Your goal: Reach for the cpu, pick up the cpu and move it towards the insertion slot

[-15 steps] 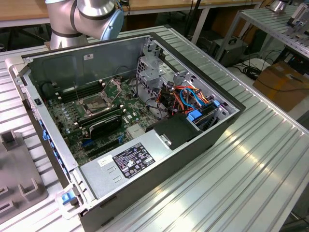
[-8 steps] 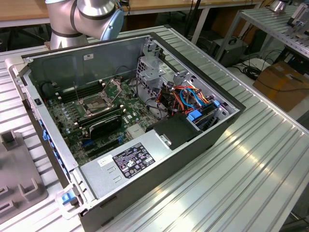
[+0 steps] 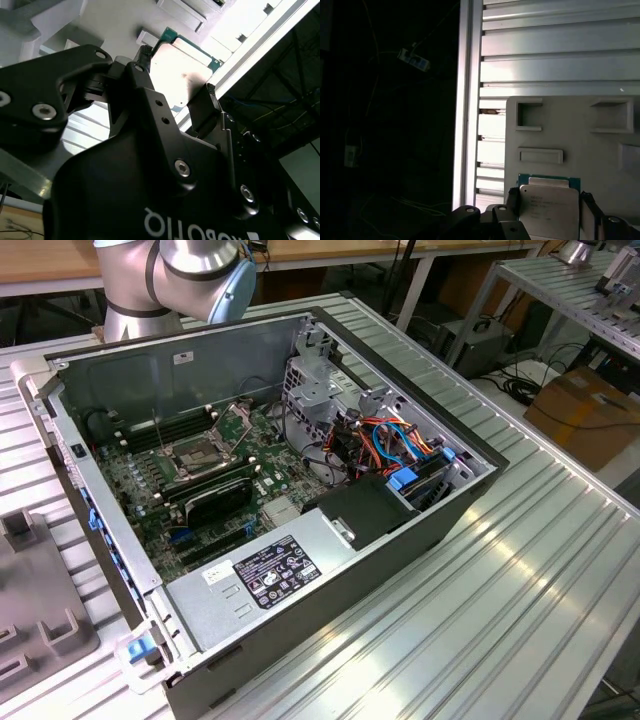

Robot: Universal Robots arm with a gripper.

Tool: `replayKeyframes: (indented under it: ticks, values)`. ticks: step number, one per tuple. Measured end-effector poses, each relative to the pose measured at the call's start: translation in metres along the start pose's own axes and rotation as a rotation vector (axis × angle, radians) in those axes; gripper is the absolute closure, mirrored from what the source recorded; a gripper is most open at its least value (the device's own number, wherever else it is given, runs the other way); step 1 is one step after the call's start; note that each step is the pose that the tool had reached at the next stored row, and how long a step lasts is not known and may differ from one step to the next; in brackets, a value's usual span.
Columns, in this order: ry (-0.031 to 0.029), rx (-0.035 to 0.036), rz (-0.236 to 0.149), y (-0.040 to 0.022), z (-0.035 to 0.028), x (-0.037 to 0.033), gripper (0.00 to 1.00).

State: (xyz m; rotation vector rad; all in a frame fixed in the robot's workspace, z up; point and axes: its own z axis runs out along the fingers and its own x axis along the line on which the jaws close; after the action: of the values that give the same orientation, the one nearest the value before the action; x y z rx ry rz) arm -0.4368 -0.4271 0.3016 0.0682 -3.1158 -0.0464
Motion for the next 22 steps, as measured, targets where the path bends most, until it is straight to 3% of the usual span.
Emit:
replayKeyframes:
  ticks: [12,22]
  values:
    - [0.0001,0.0001,0.000,0.0005,-0.0157,0.0004,0.45]
    - [0.0000,0.0000,0.000,0.0005,-0.0178,0.0004,0.45]
